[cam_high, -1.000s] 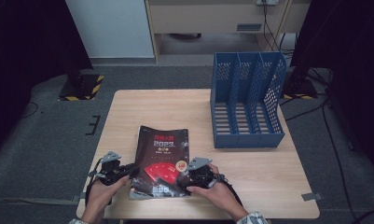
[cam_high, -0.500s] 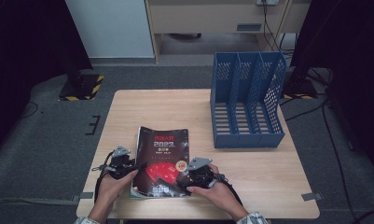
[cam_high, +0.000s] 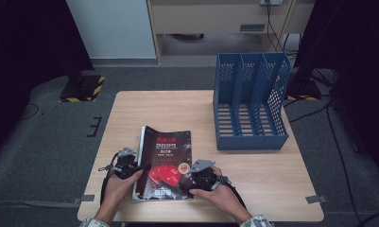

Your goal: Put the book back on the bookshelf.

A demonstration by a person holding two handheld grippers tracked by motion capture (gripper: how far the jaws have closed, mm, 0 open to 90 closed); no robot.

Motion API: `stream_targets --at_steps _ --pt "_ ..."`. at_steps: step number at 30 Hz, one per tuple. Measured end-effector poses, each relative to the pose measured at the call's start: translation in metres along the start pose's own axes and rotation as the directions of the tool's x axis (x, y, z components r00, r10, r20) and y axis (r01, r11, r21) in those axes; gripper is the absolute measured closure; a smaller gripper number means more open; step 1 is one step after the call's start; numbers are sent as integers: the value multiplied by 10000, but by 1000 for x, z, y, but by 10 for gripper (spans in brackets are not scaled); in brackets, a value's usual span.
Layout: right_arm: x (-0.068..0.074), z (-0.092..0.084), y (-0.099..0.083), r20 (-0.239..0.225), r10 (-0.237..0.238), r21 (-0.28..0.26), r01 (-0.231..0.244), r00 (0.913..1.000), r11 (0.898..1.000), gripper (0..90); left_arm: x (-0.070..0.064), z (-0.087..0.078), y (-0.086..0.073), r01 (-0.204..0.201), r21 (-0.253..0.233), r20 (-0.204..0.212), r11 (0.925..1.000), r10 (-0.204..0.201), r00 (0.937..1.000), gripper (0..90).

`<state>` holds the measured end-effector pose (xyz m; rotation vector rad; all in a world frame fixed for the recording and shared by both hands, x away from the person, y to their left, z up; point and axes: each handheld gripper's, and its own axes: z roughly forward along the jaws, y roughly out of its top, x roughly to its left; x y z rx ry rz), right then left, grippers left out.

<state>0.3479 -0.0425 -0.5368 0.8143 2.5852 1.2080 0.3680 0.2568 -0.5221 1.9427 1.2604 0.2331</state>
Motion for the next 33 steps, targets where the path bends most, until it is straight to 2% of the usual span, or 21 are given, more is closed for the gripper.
stream_targets --at_steps 10,11,14,19,24,33 --pt "-4 -2 3 94 184 99 -185 9998 9998 149 -3 -4 1 -203 -259 47 9995 204 9998 838" --pt "-4 -3 3 78 215 110 -215 9997 9997 137 -3 -6 2 -180 -395 243 9991 190 9995 863" --pt "-4 -3 3 43 258 117 -259 9997 9996 129 -3 -9 3 -205 -592 453 9980 232 9987 882" --pt "-6 -1 2 14 346 168 -346 9994 9993 117 -4 -13 8 -562 -998 794 9934 642 9948 889" --pt "-9 -3 2 31 534 103 -534 9986 9985 107 -5 -18 9 -303 -1277 1160 9913 453 9922 890" --pt "-16 -3 3 -27 850 -101 -851 9964 9963 98 -11 -26 11 -427 -1918 1659 9805 753 9833 891"
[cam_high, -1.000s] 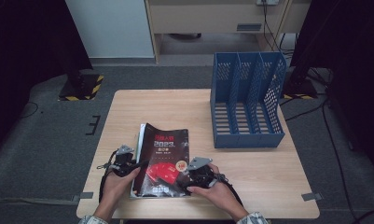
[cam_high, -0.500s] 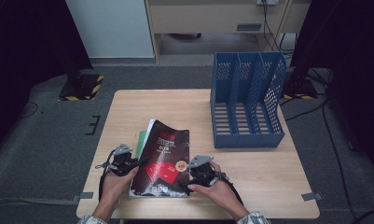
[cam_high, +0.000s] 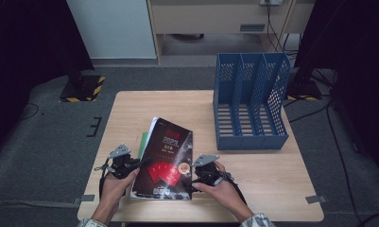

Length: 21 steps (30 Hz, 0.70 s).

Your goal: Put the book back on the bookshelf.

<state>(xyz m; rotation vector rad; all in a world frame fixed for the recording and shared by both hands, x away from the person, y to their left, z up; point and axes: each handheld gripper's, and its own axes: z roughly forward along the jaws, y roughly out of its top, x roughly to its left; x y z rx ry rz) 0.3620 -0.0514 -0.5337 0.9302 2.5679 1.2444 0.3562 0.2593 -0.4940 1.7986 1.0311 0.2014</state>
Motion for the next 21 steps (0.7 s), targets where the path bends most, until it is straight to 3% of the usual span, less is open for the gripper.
stream_targets --at_steps 10,17,19,21 --pt "-11 6 10 -139 353 -43 -353 9993 9994 101 -7 -9 4 -138 -554 379 9984 159 9992 891" --pt "-26 21 25 -309 1047 -84 -1050 9940 9944 148 -6 -14 6 -24 -913 581 9958 77 9983 892" --pt "-29 25 27 -468 1268 -88 -1273 9908 9918 179 -6 -13 5 -20 -869 531 9962 66 9986 891" --pt "-28 28 27 -472 1200 -137 -1207 9917 9926 179 -4 -11 3 97 -712 379 9974 -70 9993 890"
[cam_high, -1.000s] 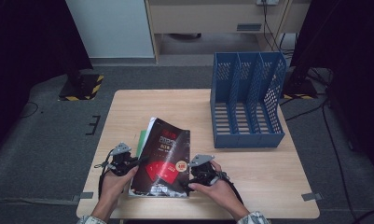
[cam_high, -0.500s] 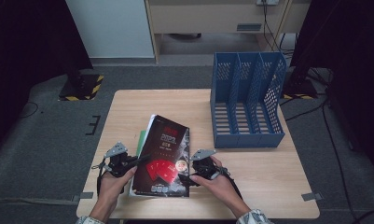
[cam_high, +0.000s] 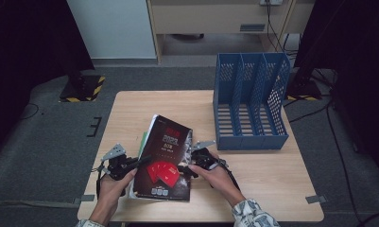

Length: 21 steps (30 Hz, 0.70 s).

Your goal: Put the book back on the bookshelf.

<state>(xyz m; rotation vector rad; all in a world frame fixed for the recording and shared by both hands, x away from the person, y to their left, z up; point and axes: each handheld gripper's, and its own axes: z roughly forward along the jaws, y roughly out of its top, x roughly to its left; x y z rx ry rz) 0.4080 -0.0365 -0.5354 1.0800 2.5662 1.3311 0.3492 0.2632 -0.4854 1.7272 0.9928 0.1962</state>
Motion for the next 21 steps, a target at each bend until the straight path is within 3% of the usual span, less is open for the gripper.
stream_targets --at_steps 5,8,10,13,16,17,18,21 --pt "1 0 -1 68 -71 -7 71 10000 10000 180 4 2 -3 175 285 -414 9994 -163 9990 875" --pt "2 1 -2 127 -159 -109 161 9998 9998 181 7 5 -6 177 656 -990 9977 -112 9950 823" --pt "2 1 -3 153 -205 -162 208 9997 9997 186 11 6 -8 283 784 -1422 9965 -169 9897 741" --pt "2 1 -3 201 -212 -215 217 9996 9995 196 16 5 -9 145 1222 -2280 9924 139 9736 612" --pt "2 1 -3 211 -203 -218 208 9996 9995 198 19 0 -9 -85 1230 -2717 9924 419 9615 503" --pt "2 1 -3 284 -280 -191 285 9992 9994 209 20 -7 -8 -183 1114 -3106 9936 523 9491 472" --pt "2 1 -3 284 -280 -191 285 9992 9994 209 20 -7 -8 -183 1114 -3106 9936 523 9491 466" --pt "3 1 -3 399 -375 -152 381 9985 9992 207 20 -13 -7 -597 1325 -3354 9894 1014 9366 476"
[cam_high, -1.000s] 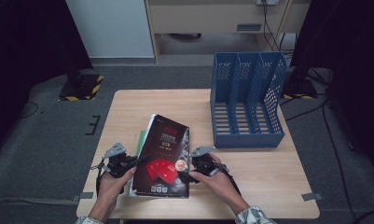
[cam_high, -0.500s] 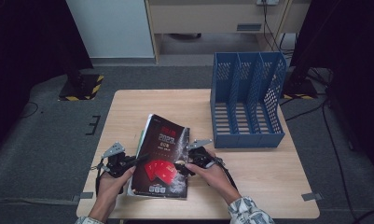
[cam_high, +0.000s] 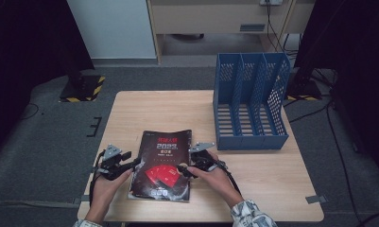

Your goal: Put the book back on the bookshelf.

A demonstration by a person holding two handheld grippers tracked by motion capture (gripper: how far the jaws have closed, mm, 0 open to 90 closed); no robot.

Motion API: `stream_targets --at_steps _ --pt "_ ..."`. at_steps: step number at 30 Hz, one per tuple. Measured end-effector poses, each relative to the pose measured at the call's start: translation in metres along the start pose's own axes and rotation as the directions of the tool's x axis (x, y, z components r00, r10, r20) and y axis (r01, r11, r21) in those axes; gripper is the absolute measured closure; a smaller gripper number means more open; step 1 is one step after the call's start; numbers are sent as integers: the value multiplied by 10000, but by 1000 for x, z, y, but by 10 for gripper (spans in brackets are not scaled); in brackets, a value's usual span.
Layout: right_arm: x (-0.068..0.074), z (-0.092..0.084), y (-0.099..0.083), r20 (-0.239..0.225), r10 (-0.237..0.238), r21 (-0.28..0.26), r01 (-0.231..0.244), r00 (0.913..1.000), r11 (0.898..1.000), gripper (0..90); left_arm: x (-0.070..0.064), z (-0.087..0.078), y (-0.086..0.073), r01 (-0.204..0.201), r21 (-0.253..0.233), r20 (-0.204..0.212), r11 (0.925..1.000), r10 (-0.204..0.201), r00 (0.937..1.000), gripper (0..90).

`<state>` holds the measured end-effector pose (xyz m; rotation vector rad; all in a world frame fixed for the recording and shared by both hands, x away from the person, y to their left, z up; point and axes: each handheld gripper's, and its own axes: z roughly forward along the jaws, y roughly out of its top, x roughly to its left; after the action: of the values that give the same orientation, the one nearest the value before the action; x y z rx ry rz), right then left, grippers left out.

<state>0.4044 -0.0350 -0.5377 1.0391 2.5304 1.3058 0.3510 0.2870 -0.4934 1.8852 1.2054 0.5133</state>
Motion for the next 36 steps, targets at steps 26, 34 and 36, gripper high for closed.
stream_targets --at_steps 26,34,36 --pt "-1 1 8 -279 549 -333 -559 9981 9979 280 3 20 -23 38 1855 807 9826 -191 9966 531" --pt "6 7 21 -444 523 -116 -528 9976 9985 294 4 20 -23 70 1796 850 9837 -226 9961 564" --pt "6 8 23 -377 539 -14 -540 9978 9985 294 4 21 -23 125 1770 880 9841 -285 9957 565"
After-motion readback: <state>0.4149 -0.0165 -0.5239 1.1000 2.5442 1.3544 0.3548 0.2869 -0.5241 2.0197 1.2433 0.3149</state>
